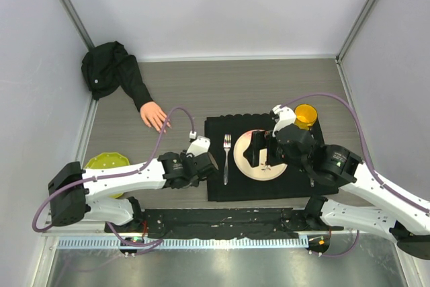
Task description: Paint the nails
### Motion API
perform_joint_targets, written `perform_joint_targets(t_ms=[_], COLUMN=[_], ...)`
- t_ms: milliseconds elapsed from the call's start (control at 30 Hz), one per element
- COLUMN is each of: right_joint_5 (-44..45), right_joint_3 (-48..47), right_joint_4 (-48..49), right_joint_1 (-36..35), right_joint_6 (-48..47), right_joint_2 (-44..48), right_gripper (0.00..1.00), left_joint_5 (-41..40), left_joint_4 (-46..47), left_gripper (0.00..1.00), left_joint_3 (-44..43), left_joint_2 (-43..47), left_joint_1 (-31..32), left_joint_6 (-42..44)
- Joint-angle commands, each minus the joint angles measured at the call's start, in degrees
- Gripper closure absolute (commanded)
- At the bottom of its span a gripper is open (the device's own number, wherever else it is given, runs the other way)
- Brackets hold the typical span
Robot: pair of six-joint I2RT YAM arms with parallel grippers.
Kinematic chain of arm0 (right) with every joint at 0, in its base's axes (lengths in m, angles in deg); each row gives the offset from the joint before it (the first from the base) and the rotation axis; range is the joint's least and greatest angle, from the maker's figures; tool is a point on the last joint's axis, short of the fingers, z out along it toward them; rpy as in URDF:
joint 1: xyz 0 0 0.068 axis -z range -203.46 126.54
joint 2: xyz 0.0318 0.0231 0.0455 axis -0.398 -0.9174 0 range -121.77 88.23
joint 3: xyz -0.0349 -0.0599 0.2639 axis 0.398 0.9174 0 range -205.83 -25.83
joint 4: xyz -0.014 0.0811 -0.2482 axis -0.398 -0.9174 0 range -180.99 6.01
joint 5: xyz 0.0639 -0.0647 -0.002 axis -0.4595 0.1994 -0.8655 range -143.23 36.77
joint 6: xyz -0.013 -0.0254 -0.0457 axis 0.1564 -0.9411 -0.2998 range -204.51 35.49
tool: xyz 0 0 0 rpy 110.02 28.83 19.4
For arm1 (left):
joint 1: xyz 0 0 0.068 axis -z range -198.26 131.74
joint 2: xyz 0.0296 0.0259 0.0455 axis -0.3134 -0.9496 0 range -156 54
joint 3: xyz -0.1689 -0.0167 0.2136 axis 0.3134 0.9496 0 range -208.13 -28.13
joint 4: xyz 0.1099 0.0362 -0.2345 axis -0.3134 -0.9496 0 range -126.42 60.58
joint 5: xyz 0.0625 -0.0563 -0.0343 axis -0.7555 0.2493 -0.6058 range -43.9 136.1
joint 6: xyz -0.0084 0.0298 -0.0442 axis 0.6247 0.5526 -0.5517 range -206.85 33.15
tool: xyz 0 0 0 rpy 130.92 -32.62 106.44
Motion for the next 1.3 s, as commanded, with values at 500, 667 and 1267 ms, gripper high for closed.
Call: perform_joint_targets(t_ms=[500,667,1267], right_joint_5=[1.61,2.32,-9.36], right_joint_3=[2.87,5.67,18.87], right_joint_4=[2.36,5.69,55.52], right_joint_1=[-0.13,-0.05,-13.32], right_joint_6=[0.06,-3.36,-37.9], right_joint_2=[-0.07,-0.16,-4.9], right_gripper=[0.0,0.0,0.07], left_joint_5=[0.91,-1.46,22.69], left_joint_4=[5.33,-4.9,-27.54], left_gripper=[0.91,1.0,1.0], left_joint_3=[0.79,-4.37,-34.54], left_joint_2=[-3.65,-0.67,9.27], left_joint_1=[-1.78,-3.27,-17.6], left_joint_6=[3.13,-0.63,-6.09])
